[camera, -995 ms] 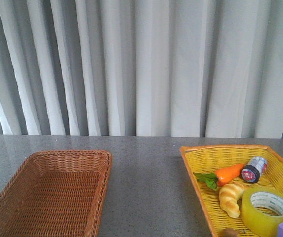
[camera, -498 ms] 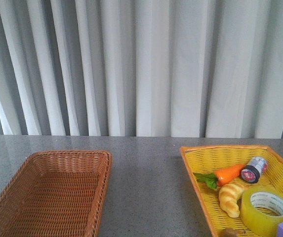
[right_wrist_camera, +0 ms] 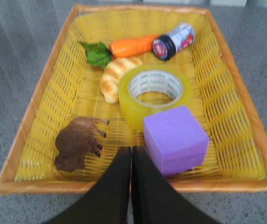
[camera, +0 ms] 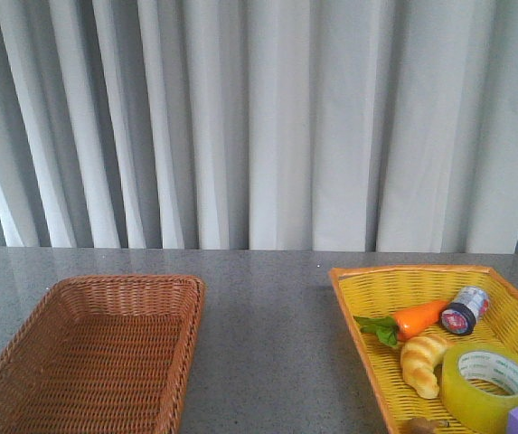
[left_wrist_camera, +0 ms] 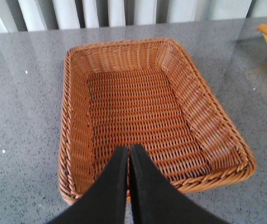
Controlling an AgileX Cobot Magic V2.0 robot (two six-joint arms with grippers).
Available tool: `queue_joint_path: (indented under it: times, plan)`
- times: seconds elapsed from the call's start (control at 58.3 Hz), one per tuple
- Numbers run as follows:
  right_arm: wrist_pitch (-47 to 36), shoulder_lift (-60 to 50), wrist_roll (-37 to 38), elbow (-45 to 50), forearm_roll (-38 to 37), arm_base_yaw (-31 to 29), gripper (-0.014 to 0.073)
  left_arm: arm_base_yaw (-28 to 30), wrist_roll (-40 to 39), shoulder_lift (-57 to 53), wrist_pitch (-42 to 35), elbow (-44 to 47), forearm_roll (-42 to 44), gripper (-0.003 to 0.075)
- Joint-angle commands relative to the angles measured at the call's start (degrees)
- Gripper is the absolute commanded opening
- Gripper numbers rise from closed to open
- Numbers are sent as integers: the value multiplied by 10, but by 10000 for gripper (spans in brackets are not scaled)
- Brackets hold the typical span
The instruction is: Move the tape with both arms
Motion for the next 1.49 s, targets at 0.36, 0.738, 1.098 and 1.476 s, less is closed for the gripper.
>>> queue_joint_path:
  times: [0.36,0.738,1.098,1.476]
  plan:
    - [-18,41,-5,-19,-7,-4,360,0,-4,40,-46,-19,56,378]
    - [-20,41,0,-19,13,-4,547,0,-5,40,-66,-20,3,578]
    - [71,79,130,-86,-128,-4,533,-79,115,40,-37,-22,-80,576]
    - [195,230,130,-232,-134,-84,516,-176,137,40,-28,-22,-89,576]
